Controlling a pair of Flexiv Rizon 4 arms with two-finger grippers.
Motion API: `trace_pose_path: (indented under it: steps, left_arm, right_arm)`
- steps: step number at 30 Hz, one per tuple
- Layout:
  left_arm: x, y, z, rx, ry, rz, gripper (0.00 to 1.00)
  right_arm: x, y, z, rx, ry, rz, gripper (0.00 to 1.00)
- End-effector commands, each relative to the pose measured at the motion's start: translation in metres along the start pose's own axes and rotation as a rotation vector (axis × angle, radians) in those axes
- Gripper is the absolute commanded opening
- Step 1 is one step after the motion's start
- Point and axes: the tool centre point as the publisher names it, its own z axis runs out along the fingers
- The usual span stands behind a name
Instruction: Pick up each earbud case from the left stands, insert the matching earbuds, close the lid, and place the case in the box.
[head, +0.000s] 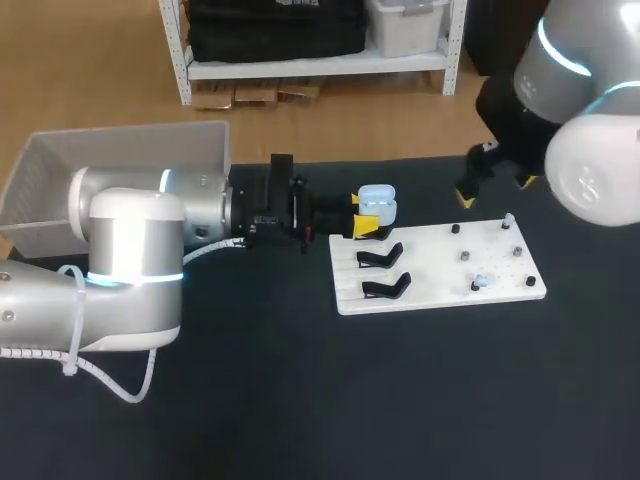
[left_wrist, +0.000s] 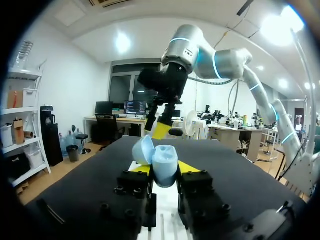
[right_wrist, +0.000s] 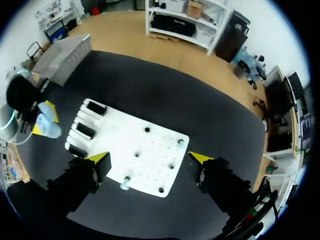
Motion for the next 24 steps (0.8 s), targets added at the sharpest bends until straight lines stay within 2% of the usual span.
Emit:
trace_pose_path:
  steps: [1,17,20,24]
  left_arm:
    - [0.001,0.001,0.0,0.002,-0.001,0.0,0.0]
    - [0.001,0.001,0.0,0.002,-0.001,0.0,0.0]
    - [0.001,0.001,0.0,0.002,-0.001,0.0,0.0]
    - [0.001,0.001,0.0,0.002,-0.001,0.0,0.0]
  right_arm:
    - [-0.008,-0.011,0.021,0.058,0.044,0.011,1.0]
    - [0.005,-0.049,0.07,0.076,0.129,0.039,1.0]
    - [0.008,-0.054,0.075,0.084,0.132,0.053,0.92]
    - [0.01,-0.057,0.078,0.092,0.13,0.06,0.71]
